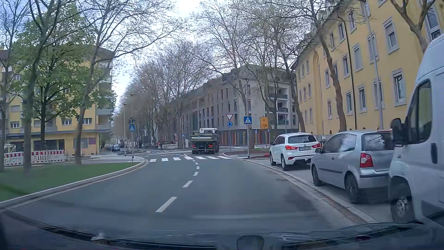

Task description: Follow the waypoints while adhering to traffic rules and regulations

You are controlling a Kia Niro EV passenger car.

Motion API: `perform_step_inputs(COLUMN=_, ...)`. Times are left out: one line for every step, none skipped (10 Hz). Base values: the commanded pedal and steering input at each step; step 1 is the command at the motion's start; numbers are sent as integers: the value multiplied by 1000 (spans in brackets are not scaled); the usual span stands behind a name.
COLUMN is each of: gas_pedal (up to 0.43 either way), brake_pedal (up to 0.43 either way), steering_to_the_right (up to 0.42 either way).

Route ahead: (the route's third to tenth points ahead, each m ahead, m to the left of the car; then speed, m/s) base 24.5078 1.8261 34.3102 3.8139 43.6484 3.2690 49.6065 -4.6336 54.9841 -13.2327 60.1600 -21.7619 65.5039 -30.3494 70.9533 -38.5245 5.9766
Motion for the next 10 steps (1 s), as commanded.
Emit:
perform_step_inputs(gas_pedal=98, brake_pedal=0, steering_to_the_right=6)
perform_step_inputs(gas_pedal=87, brake_pedal=0, steering_to_the_right=7)
perform_step_inputs(gas_pedal=67, brake_pedal=0, steering_to_the_right=9)
perform_step_inputs(gas_pedal=20, brake_pedal=0, steering_to_the_right=12)
perform_step_inputs(gas_pedal=8, brake_pedal=0, steering_to_the_right=14)
perform_step_inputs(gas_pedal=0, brake_pedal=0, steering_to_the_right=16)
perform_step_inputs(gas_pedal=0, brake_pedal=0, steering_to_the_right=18)
perform_step_inputs(gas_pedal=0, brake_pedal=0, steering_to_the_right=19)
perform_step_inputs(gas_pedal=0, brake_pedal=0, steering_to_the_right=18)
perform_step_inputs(gas_pedal=0, brake_pedal=0, steering_to_the_right=17)
